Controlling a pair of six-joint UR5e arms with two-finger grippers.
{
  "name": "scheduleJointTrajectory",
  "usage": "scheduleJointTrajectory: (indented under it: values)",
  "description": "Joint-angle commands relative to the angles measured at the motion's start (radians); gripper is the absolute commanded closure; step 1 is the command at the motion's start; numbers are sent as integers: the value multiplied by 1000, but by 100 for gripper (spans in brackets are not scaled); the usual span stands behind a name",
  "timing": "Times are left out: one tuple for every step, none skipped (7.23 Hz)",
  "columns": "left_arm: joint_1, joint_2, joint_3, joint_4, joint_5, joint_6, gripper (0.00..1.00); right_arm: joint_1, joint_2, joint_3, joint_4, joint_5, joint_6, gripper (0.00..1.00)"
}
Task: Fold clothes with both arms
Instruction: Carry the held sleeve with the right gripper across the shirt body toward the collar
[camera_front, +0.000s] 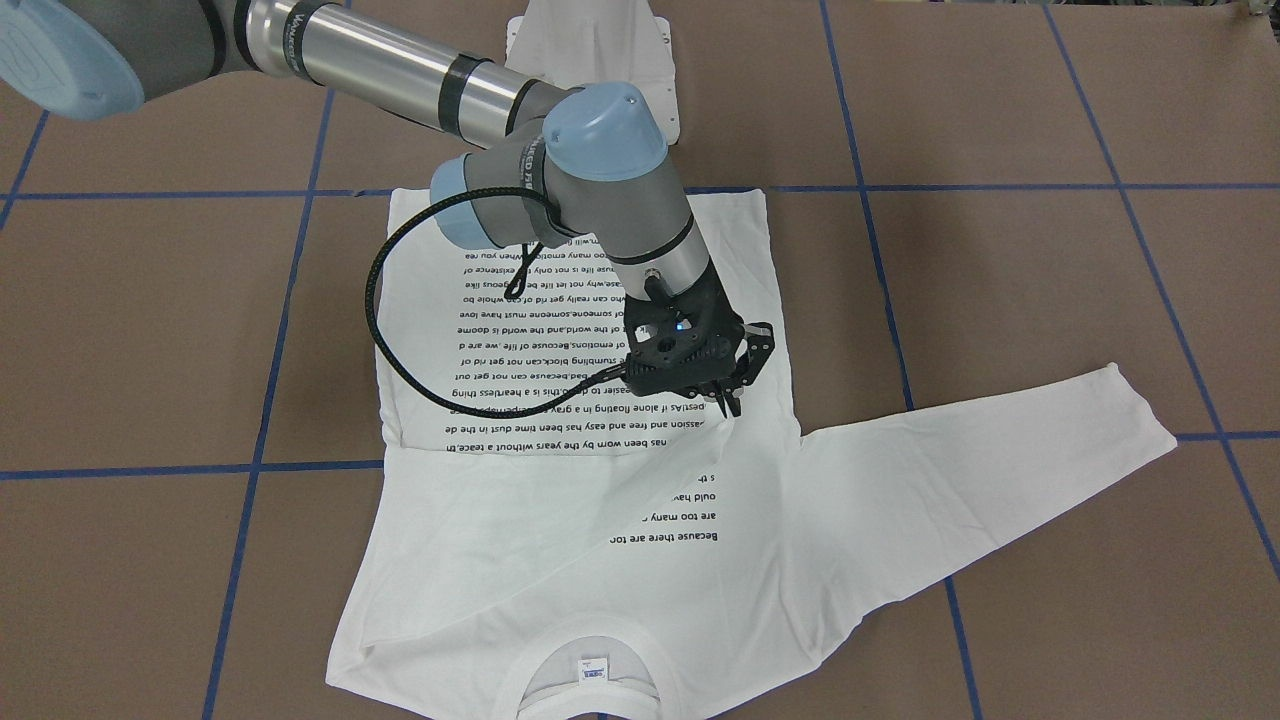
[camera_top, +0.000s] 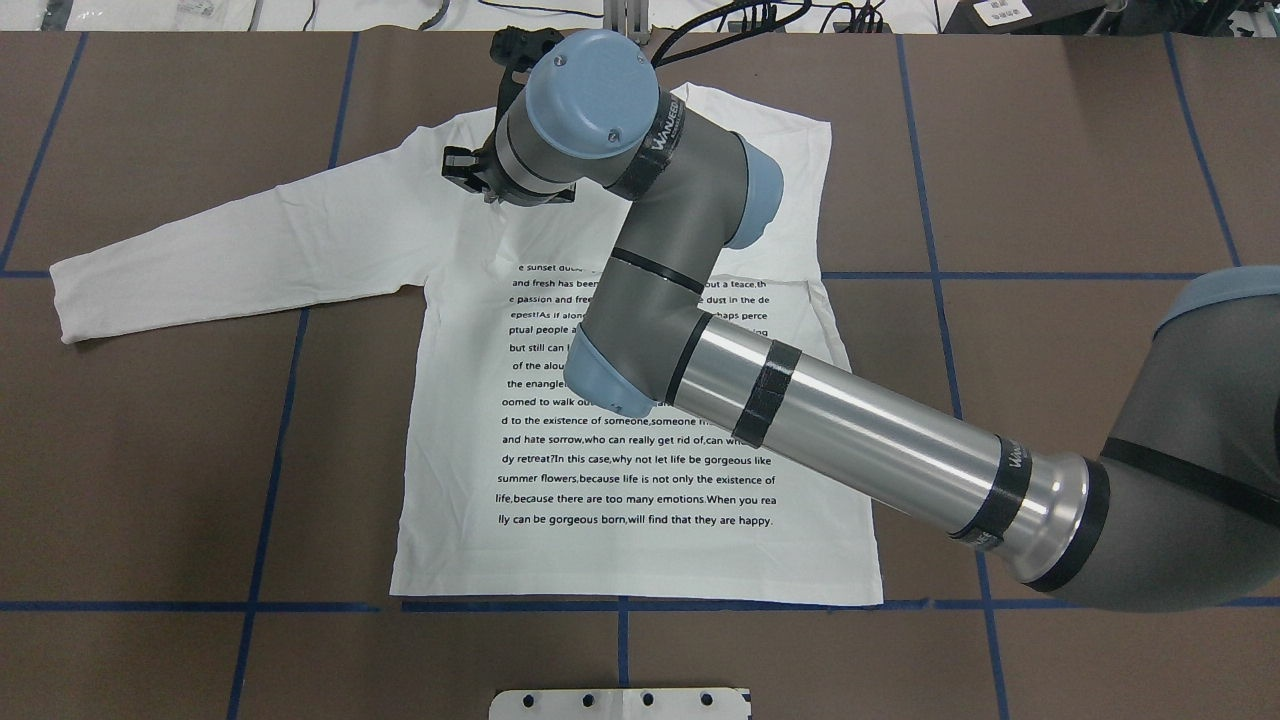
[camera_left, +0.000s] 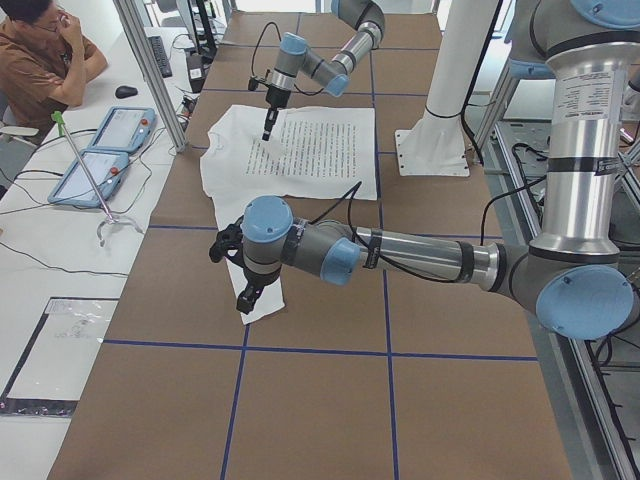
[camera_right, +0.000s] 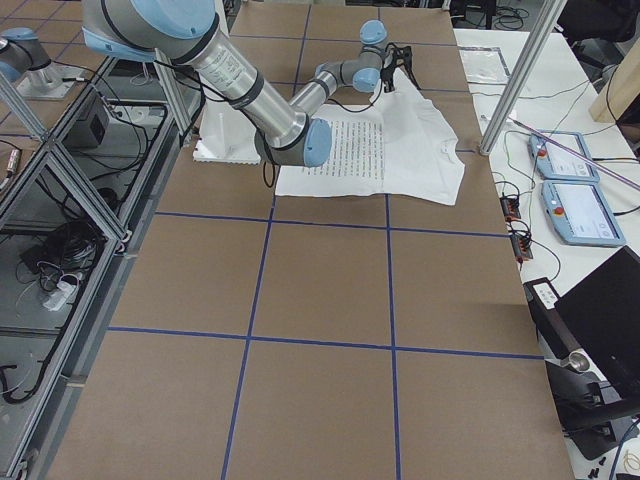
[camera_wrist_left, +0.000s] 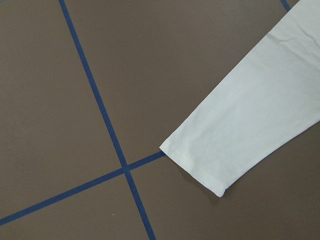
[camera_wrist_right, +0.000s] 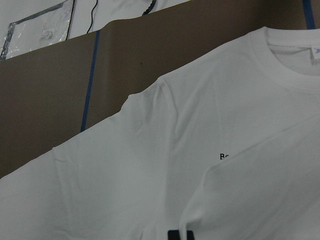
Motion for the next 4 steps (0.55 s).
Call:
scheduleJointTrajectory:
  values:
    - [0, -3, 1, 0, 0, -1, 0, -12, -2, -3, 2, 0, 0, 100]
    - [0, -2, -1, 0, 0, 0, 0, -20, -2, -3, 3, 0, 0, 100]
    - [0, -2, 1, 0, 0, 0, 0, -23, -2, -6, 3, 0, 0, 100]
    - [0, -2, 1, 0, 0, 0, 0, -23, -2, -15, 3, -2, -2, 100]
